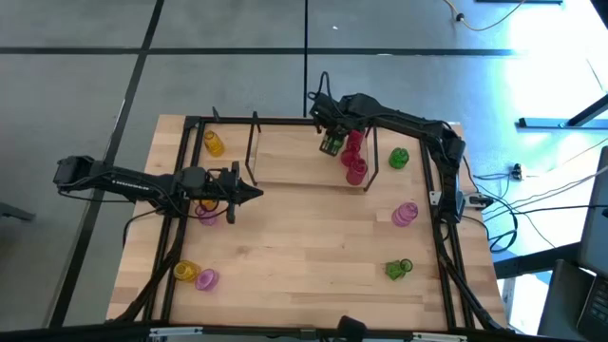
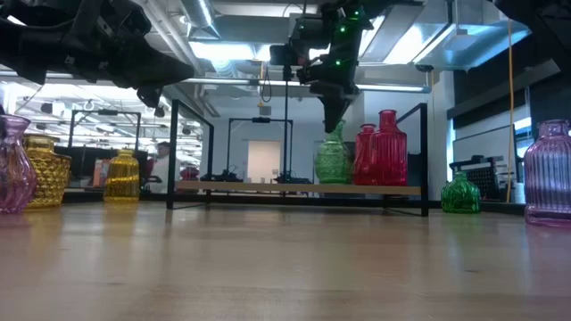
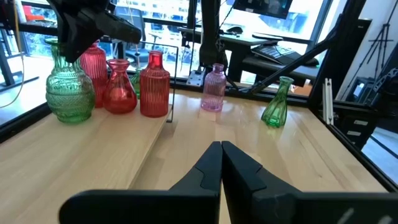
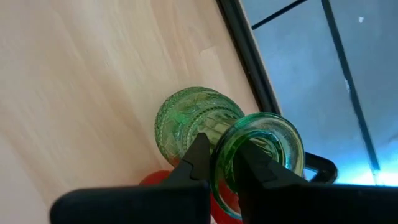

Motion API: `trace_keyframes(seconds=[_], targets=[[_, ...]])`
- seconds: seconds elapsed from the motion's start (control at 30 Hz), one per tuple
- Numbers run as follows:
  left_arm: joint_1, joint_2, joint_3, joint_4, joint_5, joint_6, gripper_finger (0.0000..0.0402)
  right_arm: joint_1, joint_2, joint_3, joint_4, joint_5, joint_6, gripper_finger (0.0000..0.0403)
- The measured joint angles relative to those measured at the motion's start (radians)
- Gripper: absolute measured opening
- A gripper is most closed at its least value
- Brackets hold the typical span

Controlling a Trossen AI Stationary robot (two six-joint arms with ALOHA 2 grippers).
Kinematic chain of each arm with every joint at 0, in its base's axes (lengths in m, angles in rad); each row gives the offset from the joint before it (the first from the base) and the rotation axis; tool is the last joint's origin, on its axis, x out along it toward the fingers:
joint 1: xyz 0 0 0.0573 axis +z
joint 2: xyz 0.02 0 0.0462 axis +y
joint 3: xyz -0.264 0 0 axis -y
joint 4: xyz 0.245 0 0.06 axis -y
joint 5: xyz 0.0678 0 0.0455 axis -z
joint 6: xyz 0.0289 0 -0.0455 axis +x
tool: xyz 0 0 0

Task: Sort vases onto shelf
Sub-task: Put the left green vase on the shelf

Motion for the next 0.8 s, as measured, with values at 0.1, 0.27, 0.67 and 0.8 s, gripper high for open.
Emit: trace_keyframes(seconds=[0.1, 0.27, 0.67, 0.8], targets=[[0.0, 0.0, 0.0, 0.0, 0.0, 0.0, 0.0001, 0.0, 0.0, 0.0, 0.008, -0.021, 0.001, 0.0021], [0.0, 0.0, 0.0, 0.0, 0.0, 0.0, 0.0001, 0.0, 0.0, 0.0, 0.001, -0.013, 0.001, 0.0021], [0.0, 0.0, 0.0, 0.0, 0.0, 0.0, 0.0001, 0.0, 0.0, -0.025, 0.031, 0.012, 0.001, 0.0022], [0.0, 0.0, 0.0, 0.0, 0.0, 0.0, 0.0001, 0.0, 0.0, -0.025, 0.029, 0.012, 0.001, 0.0028]])
